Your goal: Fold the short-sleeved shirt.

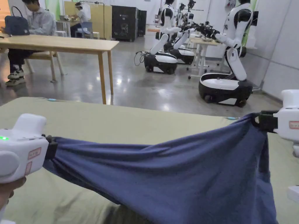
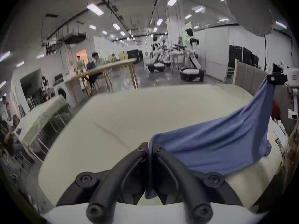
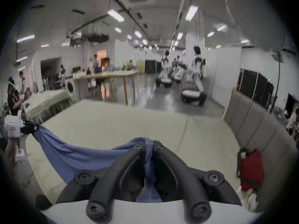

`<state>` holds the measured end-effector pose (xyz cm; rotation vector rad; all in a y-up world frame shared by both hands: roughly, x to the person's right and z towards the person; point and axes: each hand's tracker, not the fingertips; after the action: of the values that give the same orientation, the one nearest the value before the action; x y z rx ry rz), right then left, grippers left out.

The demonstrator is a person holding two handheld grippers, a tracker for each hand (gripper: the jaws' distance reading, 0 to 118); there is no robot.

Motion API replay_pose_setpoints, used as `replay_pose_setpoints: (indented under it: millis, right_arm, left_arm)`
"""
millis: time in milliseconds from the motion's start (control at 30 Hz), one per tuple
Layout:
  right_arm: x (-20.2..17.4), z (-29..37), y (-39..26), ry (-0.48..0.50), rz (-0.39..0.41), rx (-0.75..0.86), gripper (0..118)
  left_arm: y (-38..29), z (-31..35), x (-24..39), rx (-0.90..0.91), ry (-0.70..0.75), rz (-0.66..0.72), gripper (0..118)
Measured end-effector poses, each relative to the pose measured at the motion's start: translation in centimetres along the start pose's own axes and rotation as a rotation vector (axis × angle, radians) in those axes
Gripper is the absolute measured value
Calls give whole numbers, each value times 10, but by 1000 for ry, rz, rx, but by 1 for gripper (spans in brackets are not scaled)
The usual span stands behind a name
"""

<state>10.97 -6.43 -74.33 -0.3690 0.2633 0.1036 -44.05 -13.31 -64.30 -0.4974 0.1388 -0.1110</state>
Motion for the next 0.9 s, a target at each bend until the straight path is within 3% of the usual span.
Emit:
replay_pose_setpoints:
  millis: [333, 533, 700, 900]
  right_arm:
    - [31, 46, 143, -87, -25, 332, 10]
    - [40, 47, 184, -104, -39, 427, 10]
    - [45, 28, 163, -123, -30, 406, 10]
    - [52, -25, 76, -151, -53, 327, 10]
  left_arm:
    - [184, 4, -10, 291, 68, 5, 2]
    - [260, -9, -25, 387, 111, 14, 2]
    - [253, -19, -10, 382, 114, -14, 2]
    - [168, -78, 16, 266, 74, -5, 2]
